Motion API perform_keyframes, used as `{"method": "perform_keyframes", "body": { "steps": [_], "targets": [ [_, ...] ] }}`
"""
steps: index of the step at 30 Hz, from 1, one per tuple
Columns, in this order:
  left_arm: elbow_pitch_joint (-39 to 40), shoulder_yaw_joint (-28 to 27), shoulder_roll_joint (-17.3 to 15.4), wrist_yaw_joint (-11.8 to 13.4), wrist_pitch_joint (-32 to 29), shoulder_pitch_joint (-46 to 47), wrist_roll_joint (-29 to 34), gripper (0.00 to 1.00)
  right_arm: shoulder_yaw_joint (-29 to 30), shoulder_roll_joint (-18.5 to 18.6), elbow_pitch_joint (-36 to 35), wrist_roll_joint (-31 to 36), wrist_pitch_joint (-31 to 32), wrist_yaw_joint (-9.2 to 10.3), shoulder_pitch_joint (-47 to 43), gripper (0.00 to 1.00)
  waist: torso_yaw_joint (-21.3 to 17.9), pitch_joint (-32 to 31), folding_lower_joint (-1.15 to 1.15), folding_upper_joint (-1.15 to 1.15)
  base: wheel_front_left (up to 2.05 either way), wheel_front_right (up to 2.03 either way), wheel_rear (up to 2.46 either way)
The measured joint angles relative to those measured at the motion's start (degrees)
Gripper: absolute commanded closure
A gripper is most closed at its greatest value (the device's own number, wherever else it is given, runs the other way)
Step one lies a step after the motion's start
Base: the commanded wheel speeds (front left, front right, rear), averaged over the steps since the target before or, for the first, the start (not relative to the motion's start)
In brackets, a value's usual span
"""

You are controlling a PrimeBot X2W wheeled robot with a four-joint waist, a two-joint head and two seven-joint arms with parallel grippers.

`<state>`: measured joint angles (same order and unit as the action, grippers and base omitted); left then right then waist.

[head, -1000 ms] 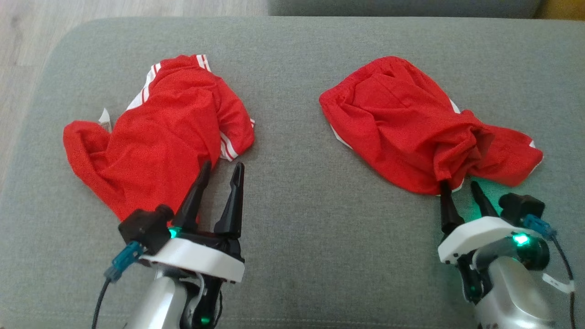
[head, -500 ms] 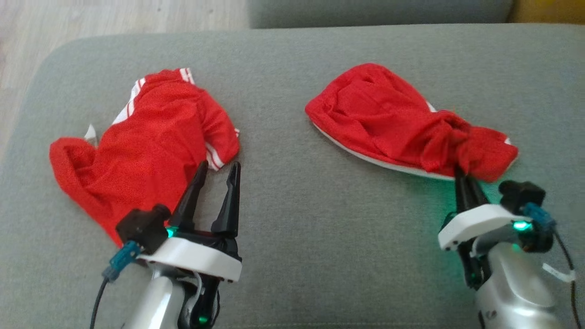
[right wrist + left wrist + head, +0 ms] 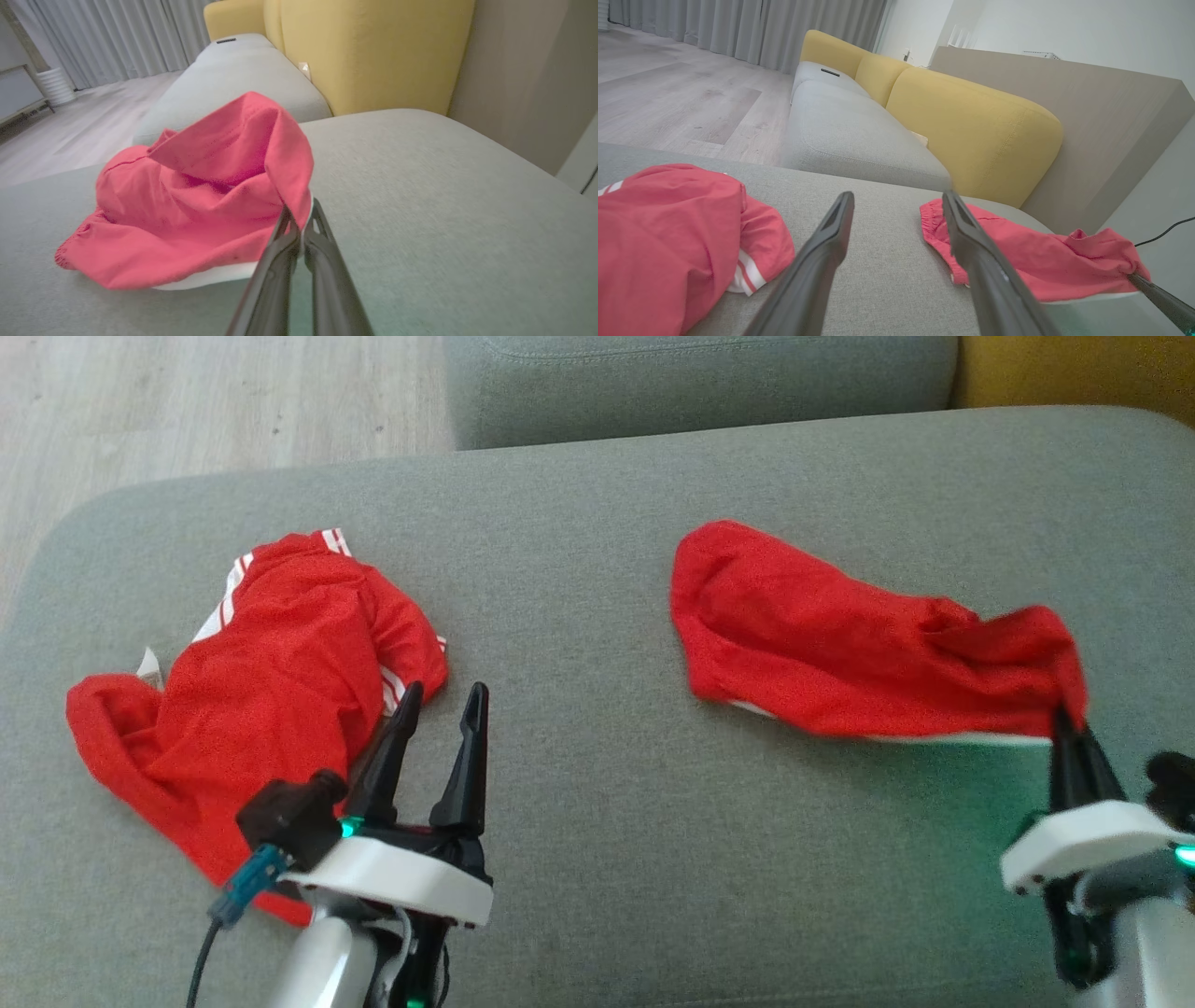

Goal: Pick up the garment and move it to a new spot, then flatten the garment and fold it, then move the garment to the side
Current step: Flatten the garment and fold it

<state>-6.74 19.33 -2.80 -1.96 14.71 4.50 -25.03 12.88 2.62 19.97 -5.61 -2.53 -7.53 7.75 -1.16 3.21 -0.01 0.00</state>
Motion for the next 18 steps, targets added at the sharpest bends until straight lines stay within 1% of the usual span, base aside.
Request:
{"method": "perform_keyframes", "body": {
  "steps": [2,6,7,8,9,11,13,18],
  "targets": [
    [0.02,0.01,0.0,0.01,0.0,-0.01,-0.01,0.0,1.83,0.0,-1.18,0.15,2.1,0.0,-1.4,1.0,-0.1,-0.09,0.0,0.0,0.0,0.0,0.0],
    [0.08,0.03,0.0,0.01,0.0,-0.14,-0.01,0.0,4.15,-0.24,-0.93,0.64,5.32,0.0,-3.19,1.0,-0.24,-0.17,0.0,0.0,0.0,0.0,0.0],
    [0.08,0.04,0.0,0.01,0.0,-0.16,-0.01,0.0,4.8,-0.25,-0.79,1.32,5.54,0.0,-3.44,0.6,-0.28,-0.18,0.0,0.0,0.0,0.0,0.0],
    [0.08,0.05,0.0,0.01,0.0,-0.18,-0.01,0.0,5.41,-0.26,-0.77,2.18,5.49,0.0,-3.63,0.17,-0.31,-0.18,0.0,0.0,0.0,0.0,0.0],
    [0.09,0.05,0.0,0.01,0.0,-0.2,-0.01,0.0,6.08,-0.27,-0.76,2.99,5.41,0.0,-3.67,0.0,-0.34,-0.16,0.0,0.0,0.0,0.0,0.0],
    [0.09,0.04,0.0,0.0,0.0,-0.26,-0.01,0.0,6.24,-0.26,-0.96,3.35,4.1,0.0,-3.65,0.0,-0.44,-0.09,0.01,0.0,0.0,0.0,0.0],
    [0.11,-0.01,0.0,-0.01,0.0,-0.32,-0.01,0.0,4.91,-0.25,-1.78,3.34,2.36,0.0,-3.64,0.0,-0.59,-0.01,0.0,0.0,0.0,0.0,0.0],
    [0.19,-0.02,0.0,-0.05,0.0,-0.39,0.0,0.0,-4.35,-0.25,-5.7,2.15,-1.85,0.0,-3.65,0.0,-1.03,0.12,0.01,0.0,0.0,0.0,0.0]
  ]
}}
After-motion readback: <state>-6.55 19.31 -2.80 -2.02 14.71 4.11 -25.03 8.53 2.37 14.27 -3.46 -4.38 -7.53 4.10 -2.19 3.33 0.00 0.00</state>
